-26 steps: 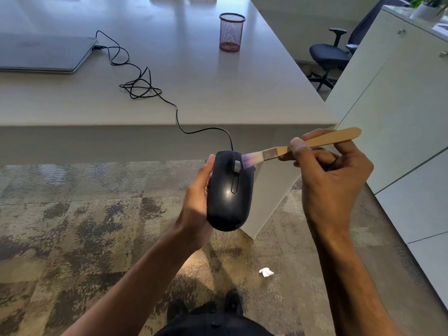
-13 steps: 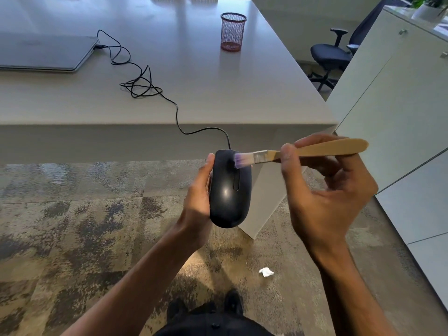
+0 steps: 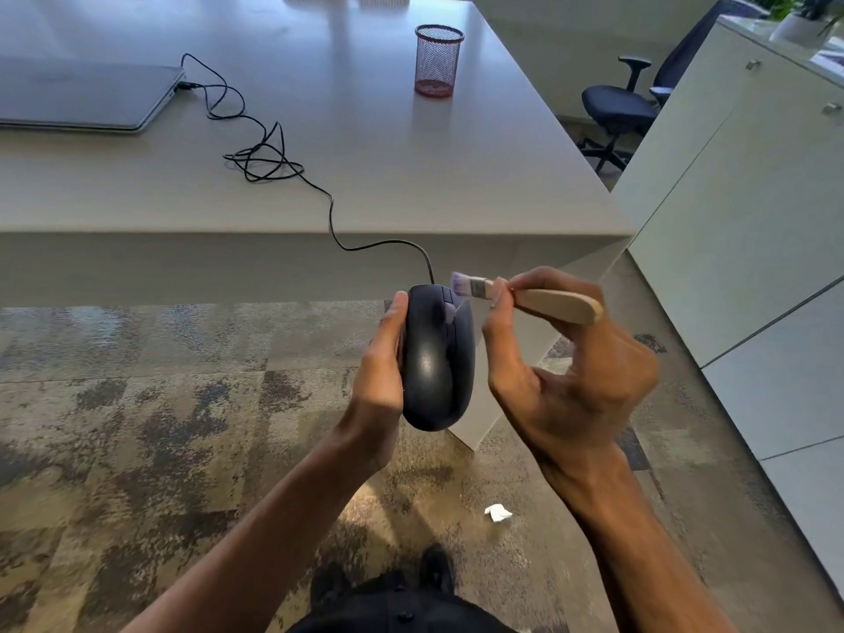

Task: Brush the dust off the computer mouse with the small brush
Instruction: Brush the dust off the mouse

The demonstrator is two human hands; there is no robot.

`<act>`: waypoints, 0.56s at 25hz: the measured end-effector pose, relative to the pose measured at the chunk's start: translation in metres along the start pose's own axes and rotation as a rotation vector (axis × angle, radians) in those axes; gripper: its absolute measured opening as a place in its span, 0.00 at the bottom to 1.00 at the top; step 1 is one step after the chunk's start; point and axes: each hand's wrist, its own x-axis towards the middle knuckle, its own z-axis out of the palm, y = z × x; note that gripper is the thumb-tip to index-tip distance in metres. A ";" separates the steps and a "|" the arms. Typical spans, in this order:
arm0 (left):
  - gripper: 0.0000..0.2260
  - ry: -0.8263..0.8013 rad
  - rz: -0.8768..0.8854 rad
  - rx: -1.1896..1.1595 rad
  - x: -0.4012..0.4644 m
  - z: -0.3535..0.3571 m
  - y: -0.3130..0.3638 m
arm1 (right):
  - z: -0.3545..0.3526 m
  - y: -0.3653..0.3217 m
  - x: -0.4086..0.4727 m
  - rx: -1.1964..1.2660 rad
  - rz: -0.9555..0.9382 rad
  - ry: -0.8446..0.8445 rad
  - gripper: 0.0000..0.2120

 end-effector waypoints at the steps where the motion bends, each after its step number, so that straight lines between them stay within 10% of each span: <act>1: 0.27 0.011 0.002 0.004 0.000 -0.001 0.001 | -0.002 -0.001 0.000 0.028 0.001 0.012 0.09; 14: 0.25 0.012 -0.016 -0.022 0.001 0.000 0.005 | -0.007 -0.004 0.001 0.034 -0.047 0.036 0.08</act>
